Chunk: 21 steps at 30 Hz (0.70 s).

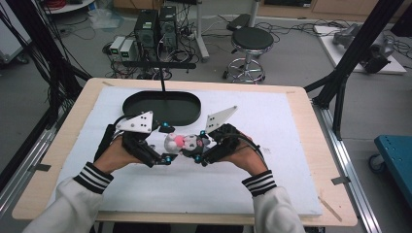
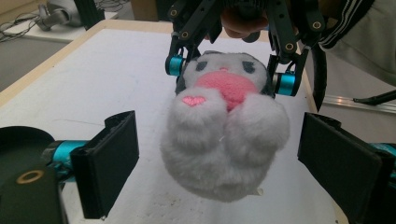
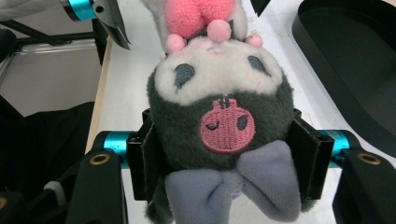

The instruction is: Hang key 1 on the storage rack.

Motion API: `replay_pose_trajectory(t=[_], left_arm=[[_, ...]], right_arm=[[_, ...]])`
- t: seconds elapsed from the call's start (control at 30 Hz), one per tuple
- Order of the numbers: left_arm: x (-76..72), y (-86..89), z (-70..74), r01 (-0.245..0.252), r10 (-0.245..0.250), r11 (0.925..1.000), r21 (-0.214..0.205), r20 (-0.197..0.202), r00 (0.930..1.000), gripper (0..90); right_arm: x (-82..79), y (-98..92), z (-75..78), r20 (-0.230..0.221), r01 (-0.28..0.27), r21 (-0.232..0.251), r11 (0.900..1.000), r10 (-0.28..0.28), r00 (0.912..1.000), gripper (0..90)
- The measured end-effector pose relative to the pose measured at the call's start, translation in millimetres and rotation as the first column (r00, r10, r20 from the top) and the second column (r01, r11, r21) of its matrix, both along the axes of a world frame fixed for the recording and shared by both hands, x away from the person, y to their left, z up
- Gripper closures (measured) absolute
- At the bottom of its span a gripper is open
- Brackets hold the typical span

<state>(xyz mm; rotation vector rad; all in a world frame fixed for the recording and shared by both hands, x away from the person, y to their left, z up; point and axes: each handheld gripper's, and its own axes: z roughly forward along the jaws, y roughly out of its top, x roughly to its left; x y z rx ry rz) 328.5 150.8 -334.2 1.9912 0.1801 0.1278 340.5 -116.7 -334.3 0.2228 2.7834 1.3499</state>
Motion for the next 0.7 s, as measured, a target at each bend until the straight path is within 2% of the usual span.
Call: replay_pose_trajectory(t=[0.23, 0.43, 0.6, 0.7], left_arm=[[-0.1, -4.3, -0.5, 0.005, -0.005, 0.9998, 0.020, 0.001, 1.0000, 22.8], [0.4, -4.3, -1.2, 0.033, -0.033, 0.9994, 0.014, -0.012, 0.9994, 26.6], [-0.1, -3.8, -1.0, 0.071, -0.071, 0.9975, 0.004, -0.010, 0.9974, 36.5], [-0.2, -3.6, -0.7, 0.074, -0.074, 0.9972, 0.005, -0.009, 0.9972, 41.1]], right_arm=[[-0.6, 0.9, 0.0, -0.002, -0.009, -0.001, 1.0000, 0.009, 1.0000, 37.9], [-1.9, 1.9, 0.2, 0.001, -0.019, 0.000, 0.9998, 0.019, 0.9998, 37.8], [-3.0, 3.1, 0.3, 0.001, -0.033, 0.000, 0.9995, 0.033, 0.9995, 37.8], [-3.3, 3.9, -0.3, 0.002, -0.043, -0.004, 0.9991, 0.043, 0.9991, 37.7]])
